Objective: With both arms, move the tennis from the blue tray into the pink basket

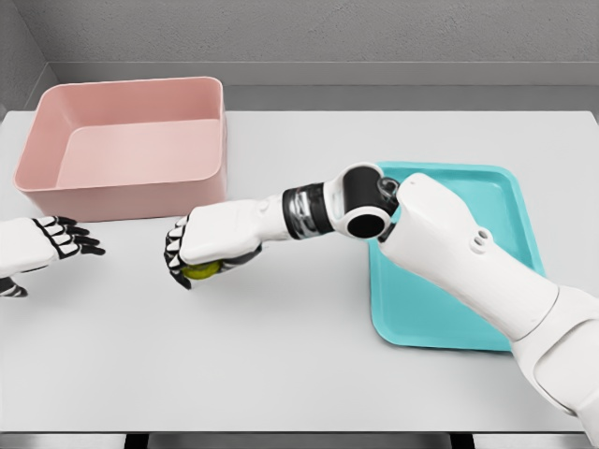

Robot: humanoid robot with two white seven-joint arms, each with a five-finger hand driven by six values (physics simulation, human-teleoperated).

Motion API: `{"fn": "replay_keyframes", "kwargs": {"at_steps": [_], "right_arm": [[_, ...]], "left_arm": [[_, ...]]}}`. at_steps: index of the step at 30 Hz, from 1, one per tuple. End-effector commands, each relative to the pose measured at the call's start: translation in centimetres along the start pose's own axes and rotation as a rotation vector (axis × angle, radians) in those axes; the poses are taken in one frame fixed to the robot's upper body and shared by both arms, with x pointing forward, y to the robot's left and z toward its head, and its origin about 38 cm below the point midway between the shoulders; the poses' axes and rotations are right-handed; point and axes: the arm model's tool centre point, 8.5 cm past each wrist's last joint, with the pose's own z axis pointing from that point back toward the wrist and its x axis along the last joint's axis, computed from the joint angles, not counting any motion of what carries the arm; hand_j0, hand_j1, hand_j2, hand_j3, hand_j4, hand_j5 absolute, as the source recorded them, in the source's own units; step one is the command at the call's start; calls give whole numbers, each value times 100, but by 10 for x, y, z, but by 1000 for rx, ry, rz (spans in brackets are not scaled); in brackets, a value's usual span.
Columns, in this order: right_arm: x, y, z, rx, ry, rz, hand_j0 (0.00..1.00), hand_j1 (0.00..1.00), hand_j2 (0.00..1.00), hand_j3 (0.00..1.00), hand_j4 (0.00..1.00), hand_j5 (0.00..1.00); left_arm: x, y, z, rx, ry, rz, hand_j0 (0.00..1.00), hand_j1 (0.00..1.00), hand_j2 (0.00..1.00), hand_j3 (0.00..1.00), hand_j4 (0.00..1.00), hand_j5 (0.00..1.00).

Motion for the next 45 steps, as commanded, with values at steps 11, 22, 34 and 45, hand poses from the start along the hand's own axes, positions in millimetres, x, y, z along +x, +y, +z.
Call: {"fn": "replay_keyframes", "kwargs": {"at_steps": [11,22,34,45], "right_arm": [[-20,5,-48,42,31,-82,46,46,46,46,46,46],[-27,17,-48,90,55,-87,46,46,46,46,46,46],[-31,21,-48,112,71,-82,46,46,46,46,46,46],[-28,19,-48,101,63,-80,86,86,86,86,86,86]], "left_arm": [[-9,-2,7,-5,27,21,100,100,100,100,100,100],[-8,-2,7,-5,25,22,100,100,100,100,100,100],[-8,-2,7,-4,25,24,100,100,100,100,100,100],[-9,-2,7,-5,25,23,100,100,100,100,100,100]]}}
